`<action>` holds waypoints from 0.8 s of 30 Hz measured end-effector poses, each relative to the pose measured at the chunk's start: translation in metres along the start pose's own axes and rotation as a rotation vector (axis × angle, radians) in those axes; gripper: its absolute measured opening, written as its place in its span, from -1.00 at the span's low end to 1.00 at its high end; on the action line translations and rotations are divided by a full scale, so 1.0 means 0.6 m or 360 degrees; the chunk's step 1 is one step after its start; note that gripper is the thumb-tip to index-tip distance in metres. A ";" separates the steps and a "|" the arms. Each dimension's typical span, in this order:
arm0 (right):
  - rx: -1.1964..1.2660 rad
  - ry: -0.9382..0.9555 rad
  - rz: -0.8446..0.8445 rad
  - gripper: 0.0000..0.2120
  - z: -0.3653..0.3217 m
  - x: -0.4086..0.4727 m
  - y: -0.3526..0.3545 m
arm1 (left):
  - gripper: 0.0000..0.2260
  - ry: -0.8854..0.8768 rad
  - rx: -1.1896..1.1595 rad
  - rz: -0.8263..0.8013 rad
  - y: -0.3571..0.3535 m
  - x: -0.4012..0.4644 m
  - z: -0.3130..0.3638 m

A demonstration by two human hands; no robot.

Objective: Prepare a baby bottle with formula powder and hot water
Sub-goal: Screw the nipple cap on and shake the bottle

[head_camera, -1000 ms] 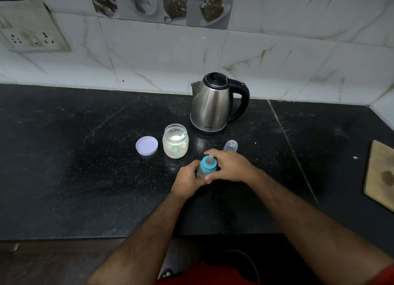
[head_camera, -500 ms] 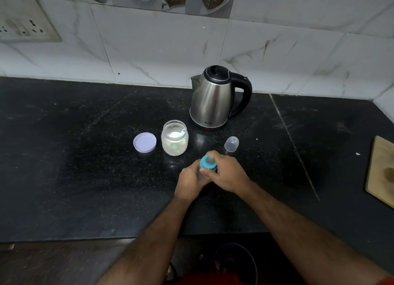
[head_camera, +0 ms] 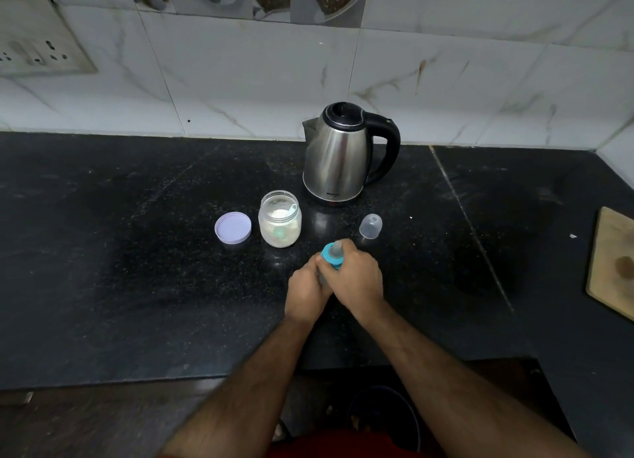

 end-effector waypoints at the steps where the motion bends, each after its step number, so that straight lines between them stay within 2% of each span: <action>1: 0.0018 0.0006 -0.0047 -0.64 0.002 0.004 0.001 | -0.74 -0.0006 -0.0006 -0.0018 0.002 0.001 0.002; 5: 0.0230 0.0081 -0.0339 -0.60 0.010 0.013 -0.003 | -0.65 -0.0031 0.0020 -0.0067 0.005 0.005 0.006; 7: 0.0378 0.0112 -0.0416 -0.47 0.018 0.015 0.002 | -0.59 -0.0020 -0.0021 -0.0106 0.004 0.007 0.005; 10: 0.0519 0.0150 -0.0199 -0.37 0.042 0.021 0.031 | -0.49 -0.0015 -0.0089 -0.0171 0.001 0.009 0.002; 13: 0.0462 0.0082 0.0043 -0.54 0.086 0.040 0.053 | -0.37 -0.0036 -0.0104 -0.0186 0.002 0.010 -0.001; 15: 0.0371 0.0002 0.0092 -0.66 0.113 0.062 0.055 | -0.32 -0.0039 -0.0107 -0.0185 0.005 0.008 -0.003; 17: 0.0265 -0.0075 0.0113 -0.72 0.136 0.085 0.054 | -0.32 -0.0019 -0.0121 -0.0187 0.008 0.006 -0.006; 19: 0.0176 -0.0143 0.0087 -0.70 0.153 0.110 0.048 | -0.34 0.0009 -0.0130 -0.0185 0.010 0.004 -0.008; 24: 0.0153 -0.0190 -0.0180 -0.43 0.170 0.174 0.022 | -0.42 0.0085 -0.0192 -0.0172 0.014 -0.001 -0.007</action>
Point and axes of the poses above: each hand's wrist, its own x-axis towards the middle knuckle, its own y-axis out of the back of the hand, z = x × y, the point moved 8 cm from there along x, towards the middle knuckle, and after that the axes turned 2 degrees about -x, right-handed, at the moved point
